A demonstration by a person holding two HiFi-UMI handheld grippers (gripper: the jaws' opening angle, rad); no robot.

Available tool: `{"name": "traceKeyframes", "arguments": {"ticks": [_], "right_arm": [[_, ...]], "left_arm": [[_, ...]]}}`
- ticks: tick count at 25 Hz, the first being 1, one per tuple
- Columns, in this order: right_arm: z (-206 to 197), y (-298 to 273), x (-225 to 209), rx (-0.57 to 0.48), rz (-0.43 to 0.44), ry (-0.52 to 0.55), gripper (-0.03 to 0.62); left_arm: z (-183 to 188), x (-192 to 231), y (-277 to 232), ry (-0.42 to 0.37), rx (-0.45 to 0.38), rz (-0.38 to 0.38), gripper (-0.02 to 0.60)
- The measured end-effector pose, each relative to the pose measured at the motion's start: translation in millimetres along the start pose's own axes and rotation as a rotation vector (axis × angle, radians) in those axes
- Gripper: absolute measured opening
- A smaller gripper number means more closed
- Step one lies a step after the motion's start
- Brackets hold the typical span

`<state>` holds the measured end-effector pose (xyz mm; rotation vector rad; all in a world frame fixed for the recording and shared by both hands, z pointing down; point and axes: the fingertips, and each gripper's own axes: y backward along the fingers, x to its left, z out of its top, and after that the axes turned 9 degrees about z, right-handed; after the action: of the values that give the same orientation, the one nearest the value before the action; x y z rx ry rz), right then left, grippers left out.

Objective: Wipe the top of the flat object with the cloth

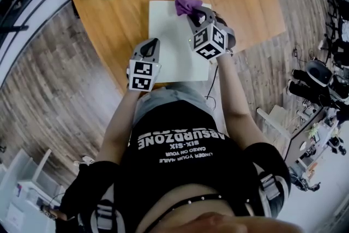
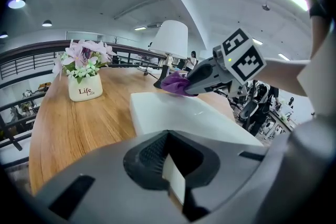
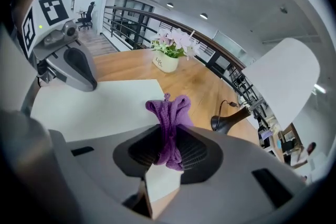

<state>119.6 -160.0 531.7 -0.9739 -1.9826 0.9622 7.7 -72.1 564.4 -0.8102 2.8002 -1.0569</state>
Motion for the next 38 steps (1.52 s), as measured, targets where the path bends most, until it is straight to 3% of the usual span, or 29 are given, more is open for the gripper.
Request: {"name": "traceKeyframes", "arguments": {"ticks": [7, 17, 38], "right_arm": [[-3.1, -20.1, 1.8, 0.02, 0.027, -0.001, 0.103], [-6.5, -22.4, 6.1, -0.014, 0.046, -0.096, 0.103], [-14.5, -7.6, 36.6, -0.033, 0.081, -0.124, 0.103]], "left_arm": [[2.1, 0.2, 0.0, 0.002, 0.0, -0.003, 0.017], [0.2, -0.1, -1.1, -0.006, 0.004, 0.0, 0.017], [-2.6, -1.5, -1.3, -0.028, 0.003, 0.03, 0.017]]}}
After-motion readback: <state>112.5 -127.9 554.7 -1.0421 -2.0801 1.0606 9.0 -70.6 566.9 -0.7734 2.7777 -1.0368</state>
